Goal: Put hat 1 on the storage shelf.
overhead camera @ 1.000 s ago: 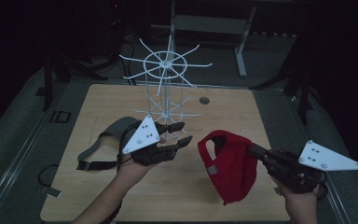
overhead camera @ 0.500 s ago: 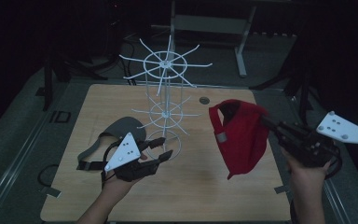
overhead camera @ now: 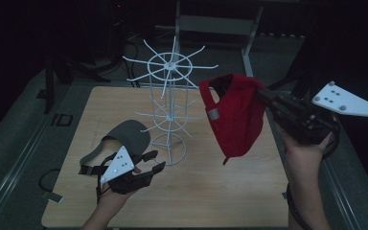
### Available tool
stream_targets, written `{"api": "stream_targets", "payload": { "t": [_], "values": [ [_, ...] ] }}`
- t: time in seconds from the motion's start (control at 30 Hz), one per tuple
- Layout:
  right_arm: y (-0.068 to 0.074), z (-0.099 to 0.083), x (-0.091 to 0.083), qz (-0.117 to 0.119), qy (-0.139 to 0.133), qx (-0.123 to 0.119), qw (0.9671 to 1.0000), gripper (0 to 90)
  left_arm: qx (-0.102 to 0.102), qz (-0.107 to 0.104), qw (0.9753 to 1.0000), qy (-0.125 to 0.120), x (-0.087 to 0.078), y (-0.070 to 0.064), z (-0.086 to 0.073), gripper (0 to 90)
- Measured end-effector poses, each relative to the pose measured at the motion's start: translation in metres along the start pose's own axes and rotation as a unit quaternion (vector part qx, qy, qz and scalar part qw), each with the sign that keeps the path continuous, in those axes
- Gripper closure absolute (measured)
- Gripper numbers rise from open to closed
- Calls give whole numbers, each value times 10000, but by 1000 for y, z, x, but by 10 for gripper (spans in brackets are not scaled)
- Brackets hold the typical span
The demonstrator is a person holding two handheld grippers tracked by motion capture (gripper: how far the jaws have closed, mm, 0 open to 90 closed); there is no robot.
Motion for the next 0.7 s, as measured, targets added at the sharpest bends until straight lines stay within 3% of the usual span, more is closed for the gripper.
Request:
{"api": "stream_targets", "payload": {
  "t": [0.23,0.7],
  "values": [
    [8,3,17,14,168,-80,9998,887,-57,34,10000,61,1,1,-9,555],
    [17,-23,34,94,431,-142,9989,886,-179,119,9997,99,-2,6,-20,555]
  ]
}}
Point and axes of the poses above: each handheld gripper's, and its own axes: x roughly forward along the jaws, z roughly out of its top, y roughly to its left, the point moved 2 cm from there along x, roughly forward along the jaws, and after that the axes turned 11 degrees about y, right-handed, at the moved point
